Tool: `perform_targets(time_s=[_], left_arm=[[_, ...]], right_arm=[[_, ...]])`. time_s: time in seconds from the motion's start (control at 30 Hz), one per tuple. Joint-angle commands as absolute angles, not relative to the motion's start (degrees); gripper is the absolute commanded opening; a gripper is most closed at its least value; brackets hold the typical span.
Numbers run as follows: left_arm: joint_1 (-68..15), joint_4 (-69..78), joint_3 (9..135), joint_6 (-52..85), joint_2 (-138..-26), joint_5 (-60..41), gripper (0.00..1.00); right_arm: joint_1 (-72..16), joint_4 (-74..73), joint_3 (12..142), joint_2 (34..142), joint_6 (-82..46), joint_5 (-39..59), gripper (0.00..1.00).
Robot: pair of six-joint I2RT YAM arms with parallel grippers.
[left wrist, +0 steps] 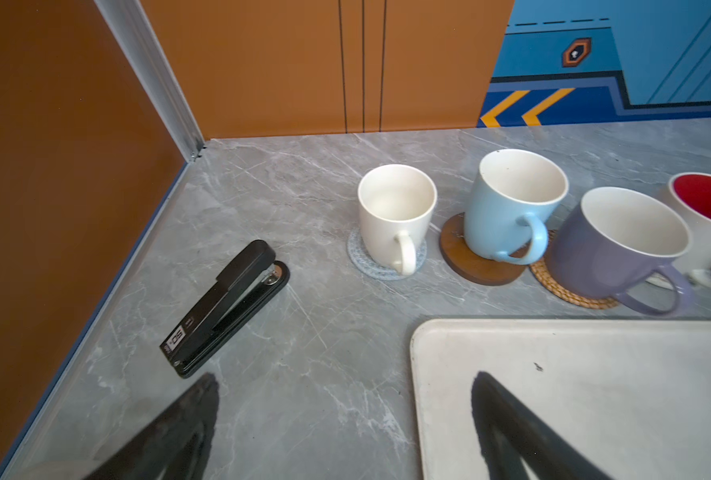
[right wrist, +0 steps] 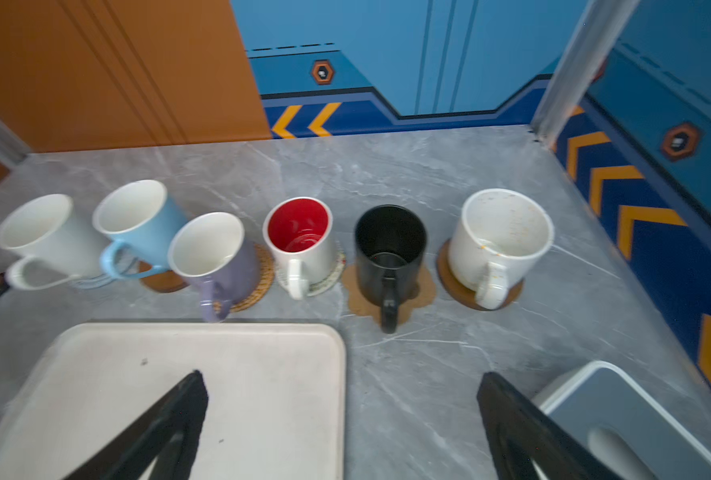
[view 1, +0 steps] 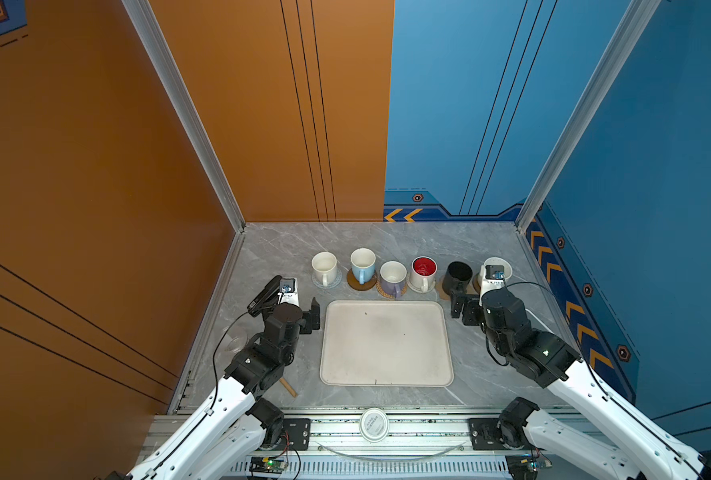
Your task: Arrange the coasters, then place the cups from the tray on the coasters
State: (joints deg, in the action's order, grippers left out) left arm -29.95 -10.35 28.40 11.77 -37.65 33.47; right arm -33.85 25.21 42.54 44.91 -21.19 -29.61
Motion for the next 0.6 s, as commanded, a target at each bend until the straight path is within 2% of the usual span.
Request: perform_targets(time_s=[0.0,0.1,0.27,0.57], left_arm=[[-29.29,4.79,21.73,5.49,-34.41,44.66,0.98],[-28.84,14.17,15.67,2.15,-33.06,48.55,0.98],[-26.35,20.09,11.17,0.40,-34.68,47.61,0.98],[-17.21,28.53,7.60,2.43,-42.86,36.50,0.98]], right_arm=[[-29.42,21.45,36.57,42.45,-17.19,-36.07,1.00],[-25.11,16.05,31.44,40.98,-13.60,-33.91,1.00],[-17.70,8.85,25.24,41.08,-11.44,-29.52,1.00],[-11.12,-2.12,20.34,45.86,-10.98,-25.14,1.00]])
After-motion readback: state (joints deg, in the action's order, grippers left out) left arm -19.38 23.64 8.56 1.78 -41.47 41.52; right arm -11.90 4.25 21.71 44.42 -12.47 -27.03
